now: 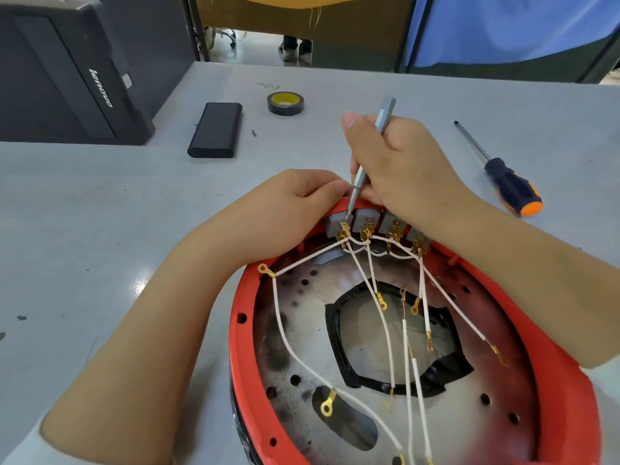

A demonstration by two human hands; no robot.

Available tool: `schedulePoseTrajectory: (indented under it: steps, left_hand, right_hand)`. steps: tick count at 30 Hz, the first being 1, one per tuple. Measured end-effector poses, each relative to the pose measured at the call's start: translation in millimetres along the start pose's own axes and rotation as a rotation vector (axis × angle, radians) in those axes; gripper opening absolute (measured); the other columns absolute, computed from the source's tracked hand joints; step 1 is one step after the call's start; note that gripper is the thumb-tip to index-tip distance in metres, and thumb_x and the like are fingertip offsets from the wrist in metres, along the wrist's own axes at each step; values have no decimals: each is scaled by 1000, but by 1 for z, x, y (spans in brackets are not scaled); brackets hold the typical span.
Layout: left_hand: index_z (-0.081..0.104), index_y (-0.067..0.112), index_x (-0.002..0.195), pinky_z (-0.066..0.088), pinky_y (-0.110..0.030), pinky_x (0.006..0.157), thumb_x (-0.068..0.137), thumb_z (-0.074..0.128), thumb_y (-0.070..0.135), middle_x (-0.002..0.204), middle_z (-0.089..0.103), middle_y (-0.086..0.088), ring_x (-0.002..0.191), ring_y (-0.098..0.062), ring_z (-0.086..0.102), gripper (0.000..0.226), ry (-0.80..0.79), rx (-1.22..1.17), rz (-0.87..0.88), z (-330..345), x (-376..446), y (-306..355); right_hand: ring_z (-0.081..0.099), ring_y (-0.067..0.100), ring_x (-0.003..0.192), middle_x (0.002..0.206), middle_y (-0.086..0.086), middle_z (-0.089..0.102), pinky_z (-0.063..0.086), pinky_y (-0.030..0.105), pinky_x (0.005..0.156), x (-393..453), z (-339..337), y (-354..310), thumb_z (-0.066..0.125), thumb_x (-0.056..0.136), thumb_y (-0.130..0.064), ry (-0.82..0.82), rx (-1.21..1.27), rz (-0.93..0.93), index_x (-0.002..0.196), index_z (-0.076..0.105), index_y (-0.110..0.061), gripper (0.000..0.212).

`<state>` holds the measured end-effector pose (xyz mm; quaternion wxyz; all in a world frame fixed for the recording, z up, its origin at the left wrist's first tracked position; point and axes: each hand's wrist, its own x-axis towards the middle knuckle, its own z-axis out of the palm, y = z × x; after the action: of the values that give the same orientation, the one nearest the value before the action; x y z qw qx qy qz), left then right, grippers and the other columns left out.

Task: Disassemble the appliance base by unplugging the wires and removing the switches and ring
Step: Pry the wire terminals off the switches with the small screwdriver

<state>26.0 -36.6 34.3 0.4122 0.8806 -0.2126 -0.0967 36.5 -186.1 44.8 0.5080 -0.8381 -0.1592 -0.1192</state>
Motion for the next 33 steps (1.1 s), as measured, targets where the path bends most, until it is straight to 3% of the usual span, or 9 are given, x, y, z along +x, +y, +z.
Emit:
schedulePoseTrajectory:
  steps: [6, 10, 16, 20, 24, 30, 33]
  left_hand:
    - [66, 33, 101, 47, -24, 83, 100, 34, 41, 94, 69, 5, 89, -11, 62, 33, -1, 8, -9, 0, 0, 0]
    - [66, 32, 101, 44, -22, 75, 100, 34, 40, 95, 70, 3, 88, -14, 62, 33, -7, 5, -4, 0, 1, -1]
    - [65, 37, 99, 44, -15, 74, 100, 34, 40, 91, 69, 9, 81, -4, 60, 31, 3, 11, 1, -1, 1, -1]
    - [66, 34, 103, 47, -22, 85, 101, 33, 40, 95, 69, 7, 90, -9, 62, 33, -3, 21, -4, -1, 2, 0]
    - [66, 33, 103, 45, -18, 78, 100, 33, 41, 98, 70, 2, 91, -15, 62, 34, -3, 21, -12, -1, 2, 0]
    - [66, 29, 105, 48, -41, 90, 101, 33, 40, 103, 69, -7, 97, -24, 62, 35, -13, 15, -13, -1, 1, 2]
    - [66, 32, 105, 48, -34, 87, 101, 33, 40, 102, 69, -2, 96, -20, 63, 34, -12, 16, -6, -1, 2, 1]
  right_hand:
    - [44, 3, 36, 39, -9, 40, 32, 9, 41, 1, -1, 0, 39, 103, -28, 25, 14, 4, 57, 45, -17, 47]
    - [43, 2, 36, 39, -9, 39, 33, 10, 41, 2, -1, -1, 39, 103, -28, 27, 9, 22, 57, 45, -17, 47]
    - [41, 3, 32, 36, -9, 40, 32, 10, 38, 4, -3, -3, 39, 103, -28, 18, 50, 88, 57, 46, -12, 48]
    - [46, 1, 40, 41, -9, 43, 36, 10, 45, 5, 1, -2, 40, 102, -28, 28, -62, 45, 55, 45, -18, 48]
    - [46, 1, 42, 42, -9, 44, 38, 13, 48, 7, 2, -2, 40, 102, -29, 6, -107, 62, 53, 45, -18, 50]
    - [46, 1, 40, 45, -9, 43, 38, 15, 49, 10, 3, -4, 39, 101, -29, -28, -150, 84, 53, 44, -19, 50]
    - [47, 2, 43, 48, -8, 44, 42, 20, 53, 6, 3, -4, 39, 102, -28, -1, -137, 57, 54, 44, -18, 49]
